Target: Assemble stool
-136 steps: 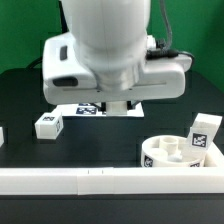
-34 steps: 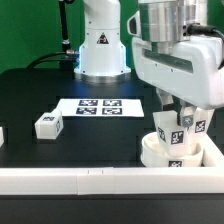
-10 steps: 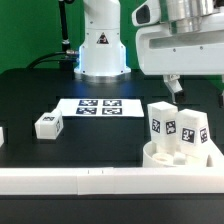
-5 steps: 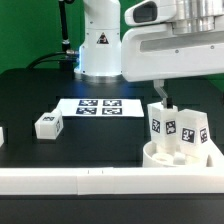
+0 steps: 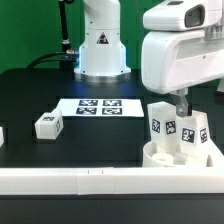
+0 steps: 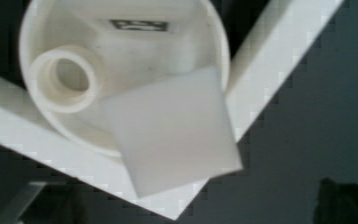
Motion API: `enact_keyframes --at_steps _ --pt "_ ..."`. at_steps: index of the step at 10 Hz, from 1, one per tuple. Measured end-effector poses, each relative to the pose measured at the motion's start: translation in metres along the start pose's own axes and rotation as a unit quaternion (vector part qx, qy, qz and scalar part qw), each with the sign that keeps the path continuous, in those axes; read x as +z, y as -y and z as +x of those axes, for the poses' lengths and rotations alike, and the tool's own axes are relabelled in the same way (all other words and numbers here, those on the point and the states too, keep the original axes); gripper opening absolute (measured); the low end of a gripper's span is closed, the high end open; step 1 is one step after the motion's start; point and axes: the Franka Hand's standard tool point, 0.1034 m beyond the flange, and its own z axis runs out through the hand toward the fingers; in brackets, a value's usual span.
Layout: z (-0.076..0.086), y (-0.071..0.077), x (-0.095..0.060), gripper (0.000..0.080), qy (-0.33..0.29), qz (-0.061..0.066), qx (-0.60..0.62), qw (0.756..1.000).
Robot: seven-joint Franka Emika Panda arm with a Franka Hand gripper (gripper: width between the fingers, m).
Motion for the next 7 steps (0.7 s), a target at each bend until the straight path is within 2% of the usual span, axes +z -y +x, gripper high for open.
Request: enact_keyframes --at_steps 1,2,3,4,7 --pt "-0.001 -0.003 0.0 0.0649 0.004 -0.006 -0.057 0.998" --pt "-0.003 -0.006 0.001 0.0649 0.006 -0.006 -0.085 0.996" --pt "-0.003 -0.006 0.007 0.0649 -0.004 -0.014 -0.088 0.996" --pt "-0.007 -0.002 0.015 0.0649 -0.002 -0.013 -0.09 0.996" --pt "-0.011 -0.002 0.025 0.0649 0.0 -0.014 -0.078 0.997"
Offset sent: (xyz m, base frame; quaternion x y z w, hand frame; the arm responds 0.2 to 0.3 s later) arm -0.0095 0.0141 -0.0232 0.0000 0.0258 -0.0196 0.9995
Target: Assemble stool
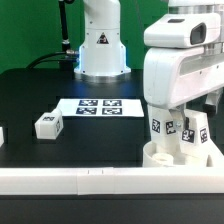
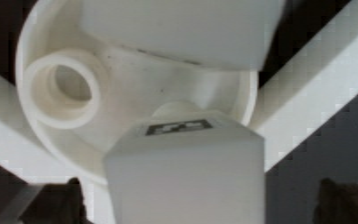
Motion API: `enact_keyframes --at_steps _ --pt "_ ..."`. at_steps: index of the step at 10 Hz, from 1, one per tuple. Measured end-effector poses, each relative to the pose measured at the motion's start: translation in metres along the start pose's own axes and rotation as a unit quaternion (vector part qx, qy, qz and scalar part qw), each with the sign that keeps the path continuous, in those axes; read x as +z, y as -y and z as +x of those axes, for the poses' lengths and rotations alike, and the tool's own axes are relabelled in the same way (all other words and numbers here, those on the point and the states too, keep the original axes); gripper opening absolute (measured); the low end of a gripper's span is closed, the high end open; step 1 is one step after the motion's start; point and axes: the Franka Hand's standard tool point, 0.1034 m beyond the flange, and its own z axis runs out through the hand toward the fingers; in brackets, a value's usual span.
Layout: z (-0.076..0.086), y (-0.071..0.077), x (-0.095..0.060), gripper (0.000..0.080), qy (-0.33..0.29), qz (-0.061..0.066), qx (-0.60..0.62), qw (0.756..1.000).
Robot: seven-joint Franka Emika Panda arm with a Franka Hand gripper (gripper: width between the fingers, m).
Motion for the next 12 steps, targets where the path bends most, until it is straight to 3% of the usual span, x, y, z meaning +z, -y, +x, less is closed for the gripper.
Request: enact_keyframes --at_steps 3,5,7,9,10,12 --pt "-0.0005 -0.0001 0.0019 0.0637 0.001 0.0 0.007 1.0" --pt "-0.0013 -0.0005 0.0023 0.0335 0.001 0.0 0.042 0.999" --pt "-0.0014 -0.0006 0.0023 0.0335 0.001 0.0 0.09 0.996" --pt "-0.0014 -0.0003 0.0025 0.0335 0.001 0.001 0.217 0.976" --pt "-0.0012 0.0001 0.0027 0.0335 -0.007 0.005 0.31 0.951" --pt "-0.0013 0.0037 0.0032 0.0335 -0.029 0.0 0.438 0.899"
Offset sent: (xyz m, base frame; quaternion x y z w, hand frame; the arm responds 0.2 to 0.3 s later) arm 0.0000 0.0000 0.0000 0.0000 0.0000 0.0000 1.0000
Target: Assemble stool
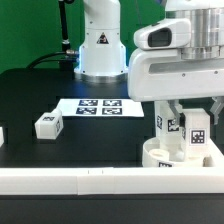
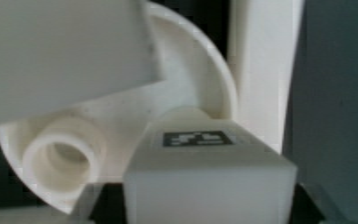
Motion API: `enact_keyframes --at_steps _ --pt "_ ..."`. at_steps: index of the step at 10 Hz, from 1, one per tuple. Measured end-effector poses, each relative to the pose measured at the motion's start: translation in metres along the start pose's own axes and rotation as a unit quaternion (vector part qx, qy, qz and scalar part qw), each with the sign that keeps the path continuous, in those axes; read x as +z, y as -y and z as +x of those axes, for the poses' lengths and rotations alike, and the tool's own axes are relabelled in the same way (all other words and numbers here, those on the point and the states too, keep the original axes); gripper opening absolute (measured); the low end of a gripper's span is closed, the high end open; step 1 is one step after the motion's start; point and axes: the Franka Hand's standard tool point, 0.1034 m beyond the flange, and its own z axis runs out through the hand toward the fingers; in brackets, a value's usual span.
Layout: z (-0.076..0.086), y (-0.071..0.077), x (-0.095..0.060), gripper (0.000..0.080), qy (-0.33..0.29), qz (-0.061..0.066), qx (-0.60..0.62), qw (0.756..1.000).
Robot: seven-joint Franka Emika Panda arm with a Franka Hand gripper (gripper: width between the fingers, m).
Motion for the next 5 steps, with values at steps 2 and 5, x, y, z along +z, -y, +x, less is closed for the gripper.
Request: enact_keyframes --at_steps 2,5 --pt "0.0006 0.0045 0.0006 0.0337 -0.023 0.008 0.149 0.989" --pt "0.0034 0.0067 -0.0005 0.0338 -0.036 0.035 0.344 0.937"
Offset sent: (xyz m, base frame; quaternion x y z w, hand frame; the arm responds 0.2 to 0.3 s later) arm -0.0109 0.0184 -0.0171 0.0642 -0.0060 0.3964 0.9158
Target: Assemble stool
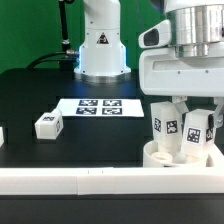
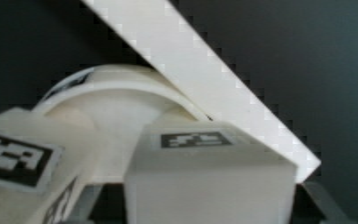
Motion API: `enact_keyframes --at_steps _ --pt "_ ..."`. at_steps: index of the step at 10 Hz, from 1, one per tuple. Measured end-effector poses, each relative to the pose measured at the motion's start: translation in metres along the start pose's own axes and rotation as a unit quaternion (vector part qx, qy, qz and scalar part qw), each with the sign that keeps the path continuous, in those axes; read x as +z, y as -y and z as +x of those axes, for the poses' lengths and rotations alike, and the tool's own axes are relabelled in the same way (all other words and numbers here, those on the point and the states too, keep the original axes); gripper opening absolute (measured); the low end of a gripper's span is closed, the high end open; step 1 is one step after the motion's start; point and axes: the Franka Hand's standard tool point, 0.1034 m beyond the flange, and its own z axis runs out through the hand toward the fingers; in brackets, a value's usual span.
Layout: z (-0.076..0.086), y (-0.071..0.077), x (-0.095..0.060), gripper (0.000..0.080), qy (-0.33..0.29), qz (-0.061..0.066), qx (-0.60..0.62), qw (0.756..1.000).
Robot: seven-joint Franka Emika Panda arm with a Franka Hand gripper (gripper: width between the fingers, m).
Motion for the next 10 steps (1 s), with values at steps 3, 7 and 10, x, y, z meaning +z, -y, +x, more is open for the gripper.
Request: enact_keyframes --at_steps 3,7,10 --pt "0.0 0.002 -0.002 0.0338 0.002 0.005 0.13 0.991" --pt "0.009 -0.001 -0.003 0.0338 0.01 0.054 0.373 0.926" --pt "0.013 -0.002 -0.003 0.0338 0.013 0.093 0.505 0.858"
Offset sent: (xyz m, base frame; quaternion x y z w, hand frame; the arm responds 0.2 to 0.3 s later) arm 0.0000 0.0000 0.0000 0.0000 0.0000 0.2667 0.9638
